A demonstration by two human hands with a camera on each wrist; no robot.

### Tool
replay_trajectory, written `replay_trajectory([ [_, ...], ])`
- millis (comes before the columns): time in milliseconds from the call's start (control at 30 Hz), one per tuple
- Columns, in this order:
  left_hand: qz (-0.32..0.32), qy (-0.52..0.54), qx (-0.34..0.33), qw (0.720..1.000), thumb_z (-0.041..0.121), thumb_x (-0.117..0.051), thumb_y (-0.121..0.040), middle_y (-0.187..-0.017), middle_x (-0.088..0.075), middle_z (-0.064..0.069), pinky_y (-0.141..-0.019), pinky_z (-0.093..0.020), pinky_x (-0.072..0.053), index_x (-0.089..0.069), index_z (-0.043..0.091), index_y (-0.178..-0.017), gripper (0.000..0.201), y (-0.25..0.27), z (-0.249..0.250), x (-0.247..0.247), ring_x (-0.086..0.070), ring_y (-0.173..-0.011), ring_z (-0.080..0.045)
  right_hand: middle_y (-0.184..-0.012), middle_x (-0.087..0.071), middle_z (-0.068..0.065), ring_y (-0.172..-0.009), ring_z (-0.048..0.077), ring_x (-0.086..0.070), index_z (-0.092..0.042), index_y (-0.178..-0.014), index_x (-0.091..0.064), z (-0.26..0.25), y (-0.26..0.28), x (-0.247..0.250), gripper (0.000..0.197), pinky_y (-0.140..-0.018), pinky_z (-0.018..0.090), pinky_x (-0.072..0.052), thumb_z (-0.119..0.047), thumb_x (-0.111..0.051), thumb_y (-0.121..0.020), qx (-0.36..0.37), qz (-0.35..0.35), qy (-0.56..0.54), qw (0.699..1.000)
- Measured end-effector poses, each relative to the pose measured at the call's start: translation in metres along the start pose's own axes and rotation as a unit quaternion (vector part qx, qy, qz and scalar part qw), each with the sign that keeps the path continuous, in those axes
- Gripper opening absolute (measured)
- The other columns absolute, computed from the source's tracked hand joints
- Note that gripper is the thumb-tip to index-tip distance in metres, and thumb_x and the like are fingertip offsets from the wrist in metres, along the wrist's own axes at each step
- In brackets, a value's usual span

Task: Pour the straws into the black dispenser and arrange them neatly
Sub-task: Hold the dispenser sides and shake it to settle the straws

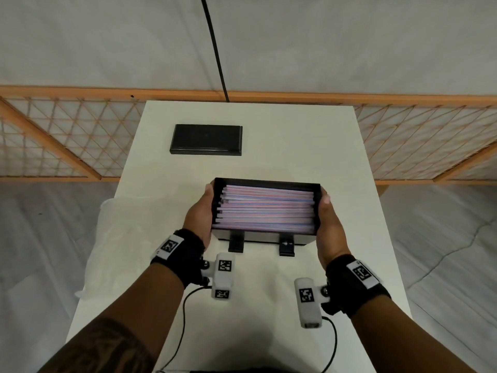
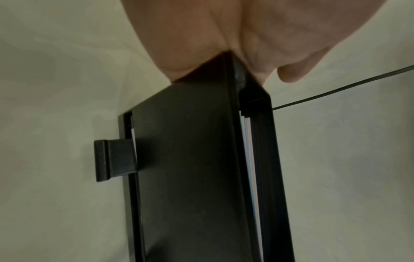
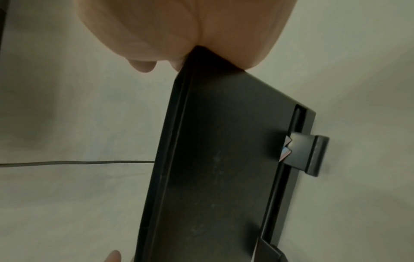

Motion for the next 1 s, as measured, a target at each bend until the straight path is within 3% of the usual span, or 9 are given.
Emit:
replay_trajectory([
  [100,-0.009,0.016,-0.02,1.0,0.053,-0.035,-0.103,-0.126,-0.069,-0.003,-0.103,-0.039,-0.048,-0.058,0.026,-0.139,0.05,-0.001,0.002,0.001,-0.066,-0.116,-0.019,-0.14,-0.057,-0.019,-0.13,0.0,-0.052,-0.041,-0.148,-0.045,-0.004,-0.009,0.002,0.054,-0.116,0.033,-0.037,-0.06,-0.03,-0.1,-0.004,0.007,0.016,1.0],
  [167,-0.008,0.013,-0.027,1.0,0.053,-0.04,-0.102,-0.125,-0.069,0.004,-0.103,-0.037,-0.048,-0.056,0.033,-0.139,0.045,-0.001,0.002,0.0,-0.066,-0.114,-0.015,-0.139,-0.056,-0.023,-0.129,-0.004,-0.051,-0.042,-0.149,-0.044,-0.006,-0.014,0.003,0.052,-0.116,0.031,-0.036,-0.06,-0.029,-0.102,-0.005,0.011,0.028,1.0],
  [300,-0.036,-0.165,-0.077,0.983,0.059,-0.059,-0.086,-0.135,-0.059,0.014,-0.109,-0.036,-0.042,-0.039,0.041,-0.147,0.066,-0.007,0.004,-0.001,-0.056,-0.125,-0.011,-0.151,-0.043,-0.021,-0.13,-0.013,-0.042,-0.039,-0.156,-0.031,-0.006,-0.014,0.004,0.056,-0.112,0.02,-0.031,-0.059,-0.026,-0.105,0.004,-0.01,0.074,0.997],
  [400,-0.017,-0.242,-0.112,0.964,0.046,-0.07,-0.086,-0.135,-0.058,0.01,-0.112,-0.04,-0.041,-0.041,0.035,-0.144,0.065,-0.011,0.008,0.003,-0.056,-0.123,-0.011,-0.157,-0.038,-0.017,-0.14,-0.003,-0.038,-0.036,-0.158,-0.029,-0.006,-0.013,0.005,0.054,-0.117,0.02,-0.028,-0.053,-0.025,-0.107,0.01,-0.009,0.08,0.997],
  [500,0.012,-0.266,-0.143,0.953,0.022,-0.063,-0.096,-0.131,-0.057,0.007,-0.111,-0.04,-0.042,-0.042,0.029,-0.142,0.05,-0.009,0.011,0.001,-0.055,-0.121,-0.014,-0.158,-0.038,-0.016,-0.143,0.0,-0.036,-0.037,-0.157,-0.028,-0.007,-0.012,0.004,0.055,-0.118,0.021,-0.027,-0.057,-0.026,-0.105,0.014,-0.001,0.094,0.995],
  [667,0.04,-0.285,-0.133,0.948,0.03,-0.055,-0.1,-0.131,-0.057,0.007,-0.104,-0.043,-0.047,-0.044,0.037,-0.134,0.036,-0.014,0.009,0.002,-0.056,-0.117,-0.019,-0.155,-0.04,-0.017,-0.138,0.0,-0.039,-0.04,-0.157,-0.027,-0.01,-0.01,0.002,0.054,-0.1,0.002,-0.029,-0.054,-0.025,-0.105,0.009,0.0,0.118,0.993],
  [733,0.047,-0.289,-0.129,0.947,0.029,-0.054,-0.1,-0.128,-0.057,0.006,-0.102,-0.044,-0.049,-0.044,0.037,-0.132,0.034,-0.015,0.01,0.002,-0.057,-0.115,-0.02,-0.155,-0.039,-0.018,-0.137,0.0,-0.039,-0.04,-0.157,-0.027,-0.011,-0.009,0.002,0.053,-0.101,0.004,-0.028,-0.053,-0.026,-0.106,0.009,0.003,0.125,0.992],
  [900,0.063,-0.337,-0.15,0.927,0.018,-0.055,-0.098,-0.117,-0.057,0.006,-0.085,-0.028,-0.044,-0.047,0.027,-0.132,0.035,-0.015,0.019,-0.001,-0.057,-0.103,-0.018,-0.151,-0.04,-0.02,-0.134,0.0,-0.039,-0.04,-0.157,-0.027,-0.011,-0.008,0.002,0.051,-0.099,0.004,-0.028,-0.05,-0.027,-0.107,0.011,0.007,0.131,0.991],
  [1000,0.071,-0.309,-0.142,0.938,0.023,-0.049,-0.101,-0.117,-0.06,0.003,-0.083,-0.032,-0.05,-0.049,0.03,-0.127,0.027,-0.016,0.019,-0.002,-0.06,-0.097,-0.018,-0.153,-0.04,-0.018,-0.135,0.001,-0.04,-0.039,-0.158,-0.026,-0.013,-0.007,0.001,0.052,-0.101,0.008,-0.028,-0.051,-0.027,-0.106,0.009,0.004,0.135,0.991],
])
Point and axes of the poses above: each hand's wrist, its own y-axis away from the middle knuckle, its own x-axis out of the back of the hand, z = x × y, the point moved 6 cm from there along -y, towards the middle knuckle
